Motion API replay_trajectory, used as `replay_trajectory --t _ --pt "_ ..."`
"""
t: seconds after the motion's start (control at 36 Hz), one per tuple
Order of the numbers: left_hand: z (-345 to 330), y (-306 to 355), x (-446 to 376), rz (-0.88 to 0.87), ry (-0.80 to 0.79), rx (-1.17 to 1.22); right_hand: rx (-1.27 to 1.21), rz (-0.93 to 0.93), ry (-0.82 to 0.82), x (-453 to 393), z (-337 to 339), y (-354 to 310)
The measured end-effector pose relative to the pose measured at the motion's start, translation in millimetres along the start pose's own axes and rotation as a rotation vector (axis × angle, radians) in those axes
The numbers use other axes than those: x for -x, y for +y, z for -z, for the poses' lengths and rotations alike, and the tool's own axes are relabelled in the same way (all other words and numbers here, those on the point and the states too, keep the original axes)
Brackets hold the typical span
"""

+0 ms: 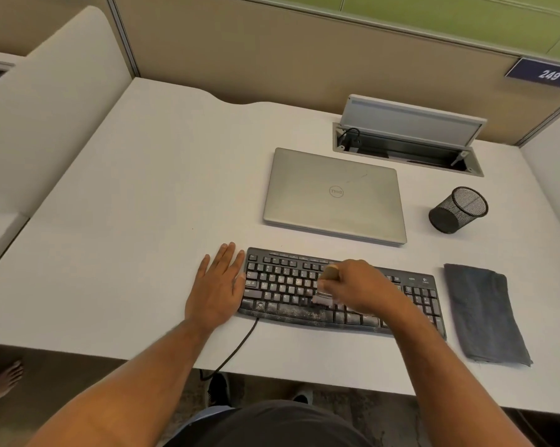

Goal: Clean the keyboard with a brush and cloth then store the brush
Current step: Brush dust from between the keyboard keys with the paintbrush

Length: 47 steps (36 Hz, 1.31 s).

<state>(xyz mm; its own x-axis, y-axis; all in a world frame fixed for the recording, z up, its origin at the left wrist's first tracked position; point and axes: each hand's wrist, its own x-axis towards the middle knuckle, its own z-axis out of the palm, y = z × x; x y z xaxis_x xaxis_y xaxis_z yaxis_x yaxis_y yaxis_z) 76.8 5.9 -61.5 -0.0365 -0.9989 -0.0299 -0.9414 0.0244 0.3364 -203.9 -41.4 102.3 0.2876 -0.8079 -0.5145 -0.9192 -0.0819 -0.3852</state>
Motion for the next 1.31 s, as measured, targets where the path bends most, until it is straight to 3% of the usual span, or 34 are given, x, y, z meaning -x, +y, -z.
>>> replay_trajectory --t 0.08,0.19,0.5,0.64,0.75,1.06,1.19,1.31 --pt "0 0 0 -0.001 -0.002 -0.007 -0.174 0.037 0.029 4 -6 -12" --pt "0 1 0 -0.001 0.005 0.003 -0.201 0.035 0.029 4 -18 -12" --pt "0 1 0 0.005 -0.004 -0.003 0.075 -0.078 0.043 14 6 23" --pt "0 0 0 0.007 -0.005 -0.005 -0.215 -0.022 0.061 13 -4 3" --pt "-1 0 -1 0.015 -0.002 0.006 -0.192 -0.001 0.082 14 -18 2" --pt "-1 0 0 0.012 0.001 -0.014 0.069 -0.163 0.076 26 6 45" --pt "-1 1 -1 0.01 0.004 -0.014 -0.237 -0.118 0.096 27 6 38" --pt "-1 0 0 0.011 0.008 -0.01 -0.279 -0.082 0.081 22 -5 33"
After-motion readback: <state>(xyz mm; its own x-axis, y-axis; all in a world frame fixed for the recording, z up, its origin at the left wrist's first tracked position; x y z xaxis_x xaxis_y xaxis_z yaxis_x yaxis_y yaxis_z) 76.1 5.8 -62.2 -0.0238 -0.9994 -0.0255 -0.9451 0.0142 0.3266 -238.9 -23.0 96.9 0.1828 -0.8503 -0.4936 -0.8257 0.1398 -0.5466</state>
